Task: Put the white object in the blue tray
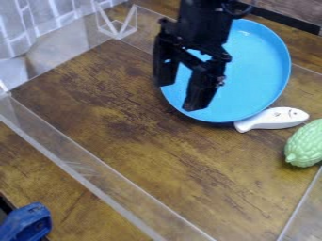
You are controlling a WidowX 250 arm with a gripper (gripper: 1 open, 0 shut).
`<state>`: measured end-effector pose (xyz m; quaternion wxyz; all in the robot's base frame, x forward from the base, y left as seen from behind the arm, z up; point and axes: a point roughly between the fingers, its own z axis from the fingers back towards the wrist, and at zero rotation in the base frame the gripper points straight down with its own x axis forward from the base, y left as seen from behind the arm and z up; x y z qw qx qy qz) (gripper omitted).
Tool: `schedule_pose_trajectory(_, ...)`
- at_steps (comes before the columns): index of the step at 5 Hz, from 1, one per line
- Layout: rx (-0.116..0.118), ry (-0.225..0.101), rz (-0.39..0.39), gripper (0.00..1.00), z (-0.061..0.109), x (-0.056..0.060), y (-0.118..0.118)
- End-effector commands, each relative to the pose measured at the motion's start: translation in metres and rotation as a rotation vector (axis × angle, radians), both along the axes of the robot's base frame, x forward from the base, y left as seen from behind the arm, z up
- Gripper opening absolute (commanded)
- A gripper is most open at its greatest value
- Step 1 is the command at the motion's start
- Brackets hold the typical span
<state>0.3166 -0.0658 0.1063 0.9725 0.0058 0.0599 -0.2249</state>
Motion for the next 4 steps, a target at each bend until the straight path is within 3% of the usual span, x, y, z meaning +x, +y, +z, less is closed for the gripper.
schedule_pose_trajectory(1, -0.013, -0.055, -0.051, 1.0, 0.012, 0.01, -0.01)
schedule_pose_trajectory(2, -0.017, -0.044, -0.088, 1.0, 0.008, 0.012, -0.014)
schedule_pose_trajectory(4, -0.025, -0.045, -0.173, 1.0, -0.002, 0.03, -0.029)
